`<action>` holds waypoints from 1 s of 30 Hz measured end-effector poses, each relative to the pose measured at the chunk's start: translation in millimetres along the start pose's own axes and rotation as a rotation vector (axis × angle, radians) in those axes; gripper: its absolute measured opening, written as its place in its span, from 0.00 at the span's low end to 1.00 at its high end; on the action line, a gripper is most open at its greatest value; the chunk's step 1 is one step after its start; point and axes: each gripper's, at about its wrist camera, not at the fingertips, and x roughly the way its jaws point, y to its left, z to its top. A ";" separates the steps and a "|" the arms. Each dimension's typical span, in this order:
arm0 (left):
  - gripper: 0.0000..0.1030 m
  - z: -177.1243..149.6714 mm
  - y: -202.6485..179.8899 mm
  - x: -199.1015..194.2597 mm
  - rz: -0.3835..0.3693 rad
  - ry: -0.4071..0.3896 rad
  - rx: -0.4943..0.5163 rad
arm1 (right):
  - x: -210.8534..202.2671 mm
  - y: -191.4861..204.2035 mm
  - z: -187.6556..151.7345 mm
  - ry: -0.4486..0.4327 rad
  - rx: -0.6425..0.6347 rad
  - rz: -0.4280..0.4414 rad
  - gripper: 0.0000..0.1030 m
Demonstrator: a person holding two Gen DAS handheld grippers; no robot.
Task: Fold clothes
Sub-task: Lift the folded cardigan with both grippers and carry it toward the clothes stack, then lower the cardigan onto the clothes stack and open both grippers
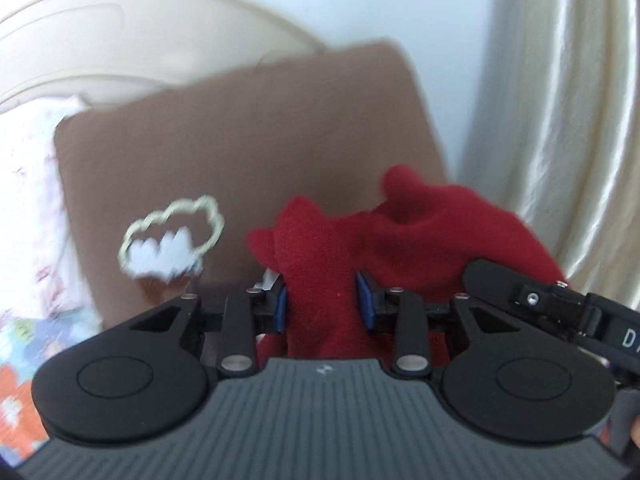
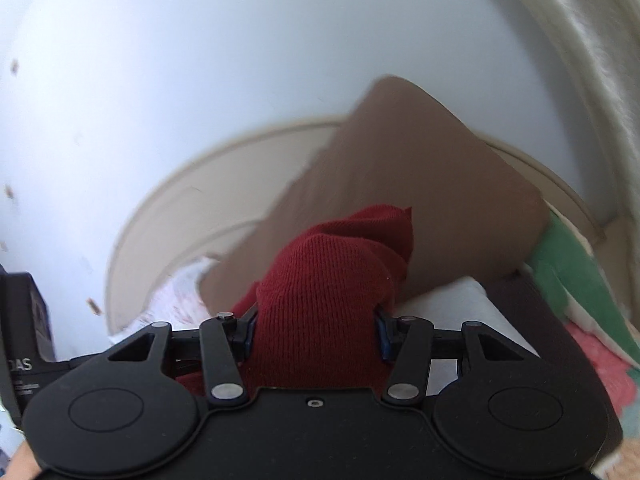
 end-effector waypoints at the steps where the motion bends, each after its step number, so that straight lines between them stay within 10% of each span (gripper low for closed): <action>1: 0.32 4.9 4.0 -5.3 -0.023 -0.027 -0.009 | -2.8 -0.7 6.6 -0.022 0.014 0.038 0.55; 4: 0.40 10.9 23.6 1.7 -0.036 0.043 -0.109 | 1.2 -17.2 12.3 -0.001 0.062 0.011 0.61; 7: 0.41 -10.2 29.7 32.2 0.076 0.200 -0.097 | 7.9 -50.7 1.0 0.048 0.095 -0.262 0.65; 16: 0.42 -27.2 18.6 19.3 0.115 0.080 0.000 | -9.9 -39.7 -21.0 -0.001 -0.087 -0.254 0.65; 25: 0.52 -42.8 3.1 -48.5 0.055 -0.161 0.367 | -25.7 31.2 -33.2 -0.164 -0.493 -0.227 0.65; 30: 0.59 -54.4 21.2 -20.2 0.016 0.027 0.226 | 1.2 13.4 -40.9 -0.043 -0.530 -0.304 0.64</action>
